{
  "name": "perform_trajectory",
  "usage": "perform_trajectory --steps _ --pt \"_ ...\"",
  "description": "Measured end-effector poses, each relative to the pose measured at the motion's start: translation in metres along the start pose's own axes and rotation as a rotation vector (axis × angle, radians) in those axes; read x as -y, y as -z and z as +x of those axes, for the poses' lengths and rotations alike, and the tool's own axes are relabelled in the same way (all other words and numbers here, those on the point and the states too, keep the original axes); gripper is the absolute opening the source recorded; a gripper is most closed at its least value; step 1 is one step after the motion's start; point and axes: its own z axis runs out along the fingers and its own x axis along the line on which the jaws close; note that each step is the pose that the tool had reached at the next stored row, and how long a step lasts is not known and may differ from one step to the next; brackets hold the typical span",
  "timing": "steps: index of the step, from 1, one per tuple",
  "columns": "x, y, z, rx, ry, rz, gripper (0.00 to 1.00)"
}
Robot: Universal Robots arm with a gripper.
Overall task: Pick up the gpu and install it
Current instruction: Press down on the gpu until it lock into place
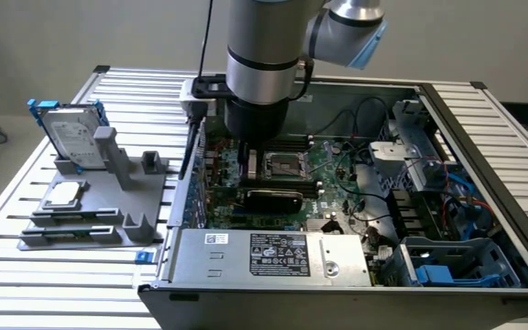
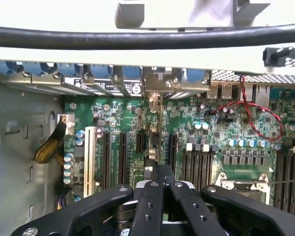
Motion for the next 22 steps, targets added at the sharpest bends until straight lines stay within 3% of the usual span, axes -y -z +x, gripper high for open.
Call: perform_trajectory --steps 2,8,12,14,22 --pt "-0.0017 -0.0001 0.000 0.0002 0.000 -0.0147 0.11" --pt "-0.0059 -0.0003 0.001 0.0011 -0.002 -0.0683 0.11" --pt "-0.0079 -0.0004 0.002 0.0008 -0.004 -0.0973 0.11" --pt "-0.0087 -0.0003 0.002 -0.0009 -0.004 -0.1053 0.11" --pt "-0.0115 0.0005 0.002 -0.0122 -0.006 -0.1249 0.11"
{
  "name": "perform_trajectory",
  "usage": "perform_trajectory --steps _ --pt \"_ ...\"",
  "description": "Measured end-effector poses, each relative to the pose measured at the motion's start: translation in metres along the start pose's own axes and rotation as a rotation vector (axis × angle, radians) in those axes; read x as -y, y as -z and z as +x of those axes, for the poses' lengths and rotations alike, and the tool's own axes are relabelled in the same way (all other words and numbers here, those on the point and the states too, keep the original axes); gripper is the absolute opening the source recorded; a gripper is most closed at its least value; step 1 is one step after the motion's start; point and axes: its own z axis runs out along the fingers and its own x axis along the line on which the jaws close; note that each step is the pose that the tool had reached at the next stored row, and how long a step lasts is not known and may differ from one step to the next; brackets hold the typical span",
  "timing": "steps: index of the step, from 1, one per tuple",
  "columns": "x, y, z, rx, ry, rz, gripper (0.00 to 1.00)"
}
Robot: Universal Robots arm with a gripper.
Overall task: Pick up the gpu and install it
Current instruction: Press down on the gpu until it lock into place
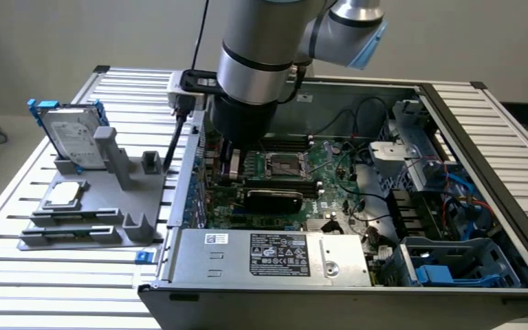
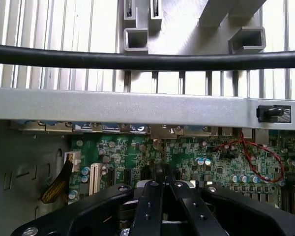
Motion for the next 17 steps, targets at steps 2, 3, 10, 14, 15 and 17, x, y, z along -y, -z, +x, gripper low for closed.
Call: perform_trajectory --steps 2,3,10,14,15,17 --pt "-0.0008 0.0002 -0.0001 -0.0018 0.000 -0.0057 0.11" --pt "-0.0012 0.0003 -0.0001 -0.0024 -0.001 -0.0086 0.11" --pt "-0.0041 0.0025 -0.0002 -0.0046 -0.002 -0.0278 0.11" --pt "-0.0056 0.0052 -0.0003 -0.0058 -0.002 -0.0341 0.11" --pt "-0.0060 0.0060 -0.0003 -0.0063 -0.002 -0.0358 0.11" --pt "-0.0067 0.0073 -0.0004 -0.0075 -0.002 -0.0385 0.11"
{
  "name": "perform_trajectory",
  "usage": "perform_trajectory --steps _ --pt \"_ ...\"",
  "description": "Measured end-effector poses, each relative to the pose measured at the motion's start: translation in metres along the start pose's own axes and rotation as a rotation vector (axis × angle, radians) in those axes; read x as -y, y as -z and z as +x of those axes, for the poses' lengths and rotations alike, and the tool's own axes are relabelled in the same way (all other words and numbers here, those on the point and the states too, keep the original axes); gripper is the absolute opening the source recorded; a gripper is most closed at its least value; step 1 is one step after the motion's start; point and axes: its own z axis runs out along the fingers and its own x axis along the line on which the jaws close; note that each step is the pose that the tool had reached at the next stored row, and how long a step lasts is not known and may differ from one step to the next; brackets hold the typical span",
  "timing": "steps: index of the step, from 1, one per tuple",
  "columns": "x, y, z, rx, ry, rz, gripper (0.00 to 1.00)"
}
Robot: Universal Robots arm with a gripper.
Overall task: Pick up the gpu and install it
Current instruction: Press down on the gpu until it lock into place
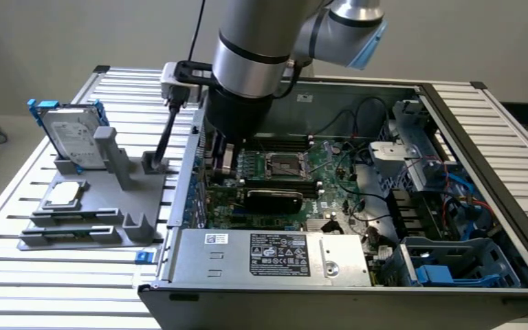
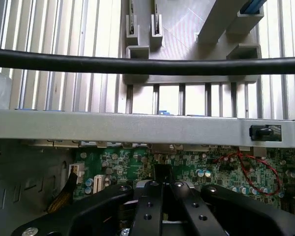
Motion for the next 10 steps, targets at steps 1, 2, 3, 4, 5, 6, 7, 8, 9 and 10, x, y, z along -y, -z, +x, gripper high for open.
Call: perform_trajectory --steps 1,2,3,4,5,6,7,8,9,10 --pt "-0.0002 0.0005 -0.0001 -0.0010 0.000 -0.0010 0.11" --pt "-0.0005 0.0009 -0.0001 -0.0025 -0.001 -0.0018 0.11" --pt "-0.0008 0.0014 -0.0001 -0.0048 -0.001 -0.0026 0.11" --pt "-0.0011 0.0018 -0.0001 -0.0077 -0.002 -0.0032 0.11" --pt "-0.0014 0.0021 -0.0001 -0.0113 -0.003 -0.0035 0.11" --pt "-0.0016 0.0023 -0.0001 -0.0149 -0.004 -0.0037 0.11" --pt "-0.0019 0.0026 -0.0001 -0.0184 -0.005 -0.0040 0.11" --pt "-0.0023 0.0029 -0.0001 -0.0207 -0.005 -0.0044 0.11" --pt "-0.0027 0.0030 -0.0001 -0.0218 -0.006 -0.0048 0.11" --pt "-0.0030 0.0032 -0.0001 -0.0222 -0.006 -0.0052 0.11"
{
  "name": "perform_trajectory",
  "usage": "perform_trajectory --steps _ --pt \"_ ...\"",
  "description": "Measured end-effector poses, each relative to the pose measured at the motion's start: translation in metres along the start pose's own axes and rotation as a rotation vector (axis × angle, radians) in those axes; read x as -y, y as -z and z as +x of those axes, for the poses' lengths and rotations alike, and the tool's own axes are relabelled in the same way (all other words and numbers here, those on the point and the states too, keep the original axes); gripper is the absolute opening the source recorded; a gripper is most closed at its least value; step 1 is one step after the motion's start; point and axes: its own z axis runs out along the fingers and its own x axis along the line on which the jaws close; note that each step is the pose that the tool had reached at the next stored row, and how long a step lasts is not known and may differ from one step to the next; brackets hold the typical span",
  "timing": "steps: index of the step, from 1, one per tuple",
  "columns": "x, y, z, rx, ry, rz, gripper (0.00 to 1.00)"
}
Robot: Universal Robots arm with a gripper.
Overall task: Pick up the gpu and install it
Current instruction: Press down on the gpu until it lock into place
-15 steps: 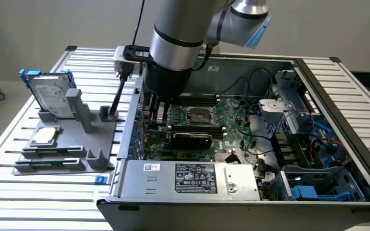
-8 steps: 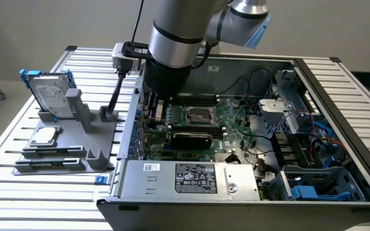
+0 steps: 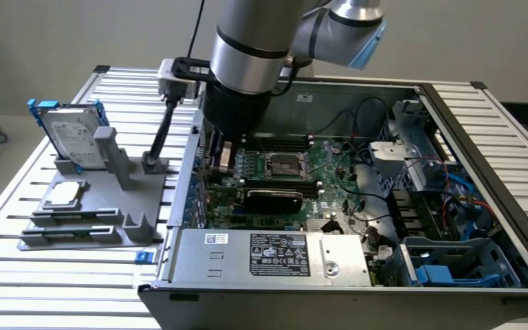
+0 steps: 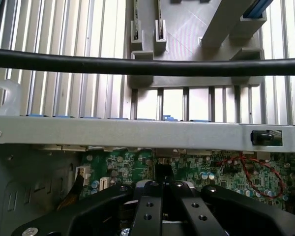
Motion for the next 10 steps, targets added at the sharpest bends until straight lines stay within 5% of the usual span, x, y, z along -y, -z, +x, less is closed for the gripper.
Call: perform_trajectory --steps 10 --pt "-0.0028 0.0005 -0.0001 0.0032 -0.019 -0.0031 0.11"
